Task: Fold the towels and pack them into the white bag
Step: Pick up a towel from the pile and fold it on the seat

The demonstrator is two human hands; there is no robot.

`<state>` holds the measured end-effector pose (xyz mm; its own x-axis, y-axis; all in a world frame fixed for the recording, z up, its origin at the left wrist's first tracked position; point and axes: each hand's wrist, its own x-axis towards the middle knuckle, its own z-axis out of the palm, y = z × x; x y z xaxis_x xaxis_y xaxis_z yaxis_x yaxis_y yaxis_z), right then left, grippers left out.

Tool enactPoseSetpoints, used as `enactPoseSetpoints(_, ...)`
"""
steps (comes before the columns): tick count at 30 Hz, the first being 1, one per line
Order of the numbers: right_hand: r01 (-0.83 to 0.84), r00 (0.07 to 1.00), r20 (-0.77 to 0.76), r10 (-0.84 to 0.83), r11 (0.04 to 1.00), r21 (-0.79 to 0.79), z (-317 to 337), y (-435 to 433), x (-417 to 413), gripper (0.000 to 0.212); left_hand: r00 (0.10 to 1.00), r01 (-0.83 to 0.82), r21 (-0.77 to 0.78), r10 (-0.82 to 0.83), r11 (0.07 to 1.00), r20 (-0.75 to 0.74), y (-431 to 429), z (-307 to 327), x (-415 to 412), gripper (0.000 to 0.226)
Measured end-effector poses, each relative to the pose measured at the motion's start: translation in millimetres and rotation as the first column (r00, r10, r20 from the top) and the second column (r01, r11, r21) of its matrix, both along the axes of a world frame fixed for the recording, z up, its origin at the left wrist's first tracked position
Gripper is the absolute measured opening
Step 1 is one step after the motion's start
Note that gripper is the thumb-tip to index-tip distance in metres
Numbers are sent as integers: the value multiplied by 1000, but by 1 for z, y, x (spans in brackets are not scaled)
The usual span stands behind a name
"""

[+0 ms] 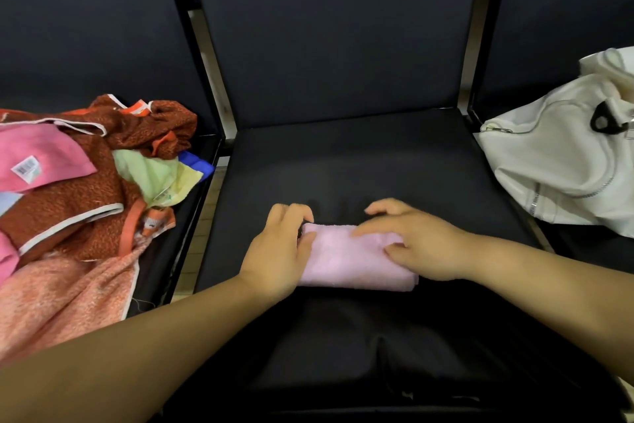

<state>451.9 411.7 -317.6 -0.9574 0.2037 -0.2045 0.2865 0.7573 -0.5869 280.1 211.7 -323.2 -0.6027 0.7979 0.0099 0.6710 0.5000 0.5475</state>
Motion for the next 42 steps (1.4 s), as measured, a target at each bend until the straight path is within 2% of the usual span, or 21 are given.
enactPoseSetpoints(3, -91, 988, 119, 95, 995, -38, 1, 0, 0, 56, 982, 189, -29, -189, 982, -14, -9, -6, -10, 9)
enactPoseSetpoints(5, -94, 984, 146, 103, 993, -68, 5, 0, -1, 52, 958, 282, -32, -280, 959, 56, -14, -7, -15, 12)
enactPoseSetpoints(8, -72, 977, 191, 97, 988, -135, 14, 1, -6, 41, 926, 350, -60, -335, 935, 171, -18, -8, -19, 34)
enactPoseSetpoints(10, -55, 977, 195, 88, 984, -167, 17, 0, -8, 29, 923, 360, -109, -336, 927, 190, -17, -9, -19, 42)
enactPoseSetpoints(12, -19, 977, 204, 59, 981, -194, 20, -4, -9, 28, 927, 353, -140, -325, 925, 188, -14, -8, -17, 44)
enactPoseSetpoints(18, -3, 959, 272, 83, 960, -281, 16, -16, -2, 65, 941, 326, -173, -301, 930, 154, -13, -7, -20, 50)
enactPoseSetpoints(20, -18, 959, 264, 106, 949, -314, 16, -17, -1, 70, 943, 316, -153, -293, 936, 157, -14, -8, -21, 51)
enactPoseSetpoints(23, -7, 958, 262, 113, 927, -374, 16, -24, 0, 58, 945, 315, -132, -298, 940, 133, -13, -9, -20, 50)
enactPoseSetpoints(27, 119, 982, 181, -44, 897, -427, 12, -31, 5, 43, 948, 299, -137, -277, 944, 158, -11, -10, -15, 49)
enactPoseSetpoints(30, 170, 985, 105, -138, 883, -437, 21, -26, 19, 45, 916, 257, -42, -229, 966, 330, 0, 0, 0, 49)
enactPoseSetpoints(32, 200, 979, 51, -199, 870, -450, 40, -18, 35, 48, 849, 208, 87, -224, 974, 478, 14, 16, 20, 52)
enactPoseSetpoints(34, 225, 967, -11, -253, 878, -422, 67, -5, 56, 50, 798, 176, 208, -263, 962, 543, 35, 39, 44, 57)
enactPoseSetpoints(38, 276, 928, -117, -354, 863, -423, 121, 30, 120, 50, 751, 195, 370, -380, 909, 539, 100, 93, 90, 58)
enactPoseSetpoints(42, 409, 821, -240, -518, 827, -386, 156, 74, 190, 53, 751, 364, 429, -533, 827, 389, 179, 142, 143, 56)
